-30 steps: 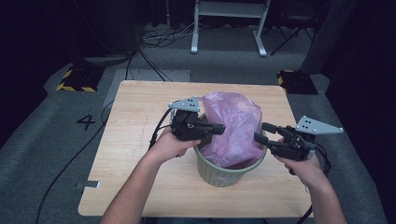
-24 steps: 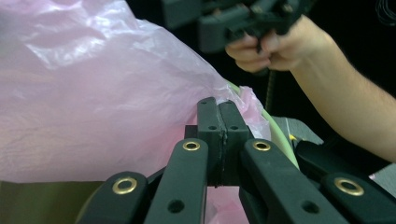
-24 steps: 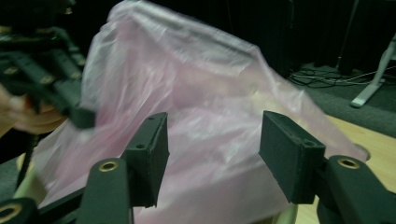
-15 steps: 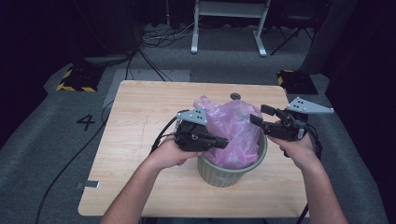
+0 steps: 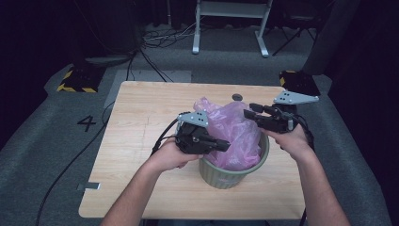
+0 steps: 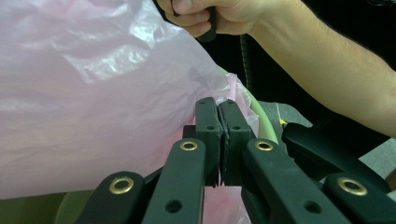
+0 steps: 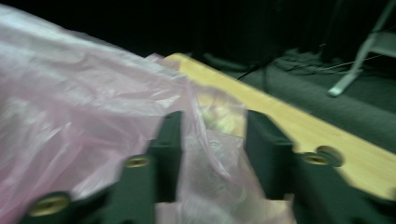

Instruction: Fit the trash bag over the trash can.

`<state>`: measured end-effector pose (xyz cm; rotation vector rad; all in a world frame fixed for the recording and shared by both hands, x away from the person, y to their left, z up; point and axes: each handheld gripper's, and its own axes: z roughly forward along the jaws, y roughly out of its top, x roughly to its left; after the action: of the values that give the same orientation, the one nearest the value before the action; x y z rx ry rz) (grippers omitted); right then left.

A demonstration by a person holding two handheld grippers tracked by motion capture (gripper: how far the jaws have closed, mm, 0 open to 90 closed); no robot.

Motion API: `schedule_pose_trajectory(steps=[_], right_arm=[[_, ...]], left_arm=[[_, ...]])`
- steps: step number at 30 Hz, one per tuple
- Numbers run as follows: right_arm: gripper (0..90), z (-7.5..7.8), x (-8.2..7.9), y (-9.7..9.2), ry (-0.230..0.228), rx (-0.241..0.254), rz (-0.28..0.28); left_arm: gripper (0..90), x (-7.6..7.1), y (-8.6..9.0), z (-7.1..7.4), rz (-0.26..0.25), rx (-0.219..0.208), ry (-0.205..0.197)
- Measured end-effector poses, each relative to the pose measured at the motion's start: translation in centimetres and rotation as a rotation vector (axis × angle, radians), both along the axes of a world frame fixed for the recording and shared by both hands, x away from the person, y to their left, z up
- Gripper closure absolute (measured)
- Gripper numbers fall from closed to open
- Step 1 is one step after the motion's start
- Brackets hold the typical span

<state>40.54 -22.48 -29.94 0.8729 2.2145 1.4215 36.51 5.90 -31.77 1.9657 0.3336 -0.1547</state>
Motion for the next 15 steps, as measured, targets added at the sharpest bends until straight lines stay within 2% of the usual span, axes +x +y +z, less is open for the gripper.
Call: schedule_pose_trajectory(steps=[2,3,10,11,15], right_arm=[[85.6,-0.1,-0.2,0.0,0.022,0.002,0.009],[88.7,-0.2,-0.3,0.0,0.025,0.012,0.019],[89.9,-0.4,-1.6,-0.7,0.037,0.065,0.054],[89.9,-0.3,-2.3,-1.0,0.038,0.098,0.090],[89.8,-0.4,-3.3,-1.1,0.041,0.122,0.139]], left_arm=[[88.1,0.1,0.3,0.0,0.011,-0.006,0.008],[88.1,0.2,0.3,-0.1,0.013,-0.008,0.012],[85.9,0.1,1.3,-0.1,0.031,-0.029,0.016],[83.4,0.1,1.7,-0.1,0.033,-0.042,0.022],[77.7,0.2,3.0,-0.1,0.050,-0.064,0.037]])
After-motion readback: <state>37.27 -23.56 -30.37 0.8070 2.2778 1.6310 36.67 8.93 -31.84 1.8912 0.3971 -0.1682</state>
